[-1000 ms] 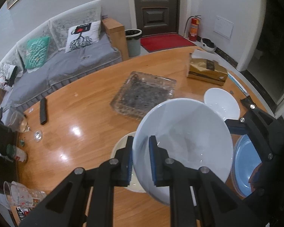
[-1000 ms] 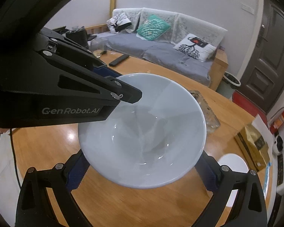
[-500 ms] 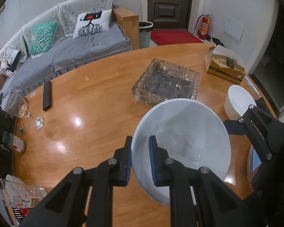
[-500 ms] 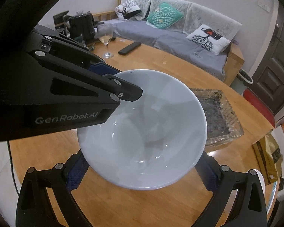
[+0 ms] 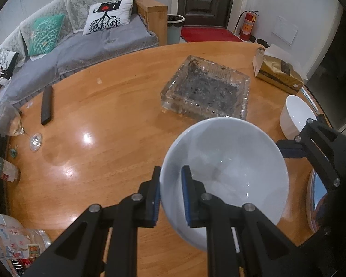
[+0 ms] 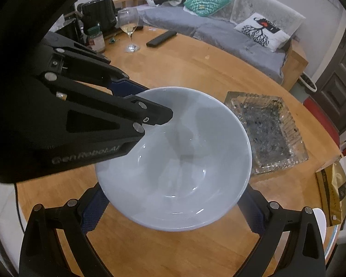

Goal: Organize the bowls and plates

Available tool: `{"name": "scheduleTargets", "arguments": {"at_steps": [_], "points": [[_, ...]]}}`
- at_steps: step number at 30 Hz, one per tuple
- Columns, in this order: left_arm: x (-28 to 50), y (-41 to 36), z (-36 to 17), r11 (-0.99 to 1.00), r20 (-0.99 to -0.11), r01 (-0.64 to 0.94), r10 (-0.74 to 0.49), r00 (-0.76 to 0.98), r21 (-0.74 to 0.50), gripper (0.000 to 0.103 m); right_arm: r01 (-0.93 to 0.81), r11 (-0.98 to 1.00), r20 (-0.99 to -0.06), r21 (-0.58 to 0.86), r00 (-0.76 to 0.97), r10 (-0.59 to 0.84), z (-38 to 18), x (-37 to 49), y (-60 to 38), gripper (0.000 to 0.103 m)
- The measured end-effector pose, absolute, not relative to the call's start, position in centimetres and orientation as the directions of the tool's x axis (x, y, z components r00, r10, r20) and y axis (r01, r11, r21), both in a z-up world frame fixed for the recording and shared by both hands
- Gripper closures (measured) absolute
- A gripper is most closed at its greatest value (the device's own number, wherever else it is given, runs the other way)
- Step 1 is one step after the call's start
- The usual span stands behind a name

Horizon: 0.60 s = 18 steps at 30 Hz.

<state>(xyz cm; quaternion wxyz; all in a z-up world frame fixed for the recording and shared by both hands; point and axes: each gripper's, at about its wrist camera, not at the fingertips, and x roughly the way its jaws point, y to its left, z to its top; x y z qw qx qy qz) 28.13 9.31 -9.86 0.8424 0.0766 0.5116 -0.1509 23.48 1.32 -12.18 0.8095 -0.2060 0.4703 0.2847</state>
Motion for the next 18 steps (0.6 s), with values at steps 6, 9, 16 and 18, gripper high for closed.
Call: {"name": "scheduleTargets", "arguments": {"at_steps": [6, 9, 16, 18], "points": [[28.3, 9.2, -10.2, 0.942, -0.889, 0.335, -0.181, 0.42, -0.034, 0.09, -0.657, 0.751, -0.892, -0.064, 0.375, 0.253, -12.6, 23.8, 1.3, 0.005], [28.4, 9.1, -10.5, 0.941, -0.892, 0.337, -0.179, 0.415, -0.033, 0.09, -0.657, 0.752, -0.893, -0.062, 0.372, 0.251, -12.7, 23.8, 1.3, 0.005], [28.3, 8.7, -11.4, 0.938, -0.897, 0.346, -0.169, 0.408, -0.02, 0.09, -0.658, 0.751, -0.902, -0.064, 0.36, 0.238, -13.1, 23.8, 1.2, 0.005], [28.3, 8.6, -11.6, 0.938, -0.898, 0.346, -0.168, 0.407, -0.019, 0.09, -0.657, 0.752, -0.904, -0.062, 0.357, 0.238, -13.3, 23.8, 1.1, 0.005]]}}
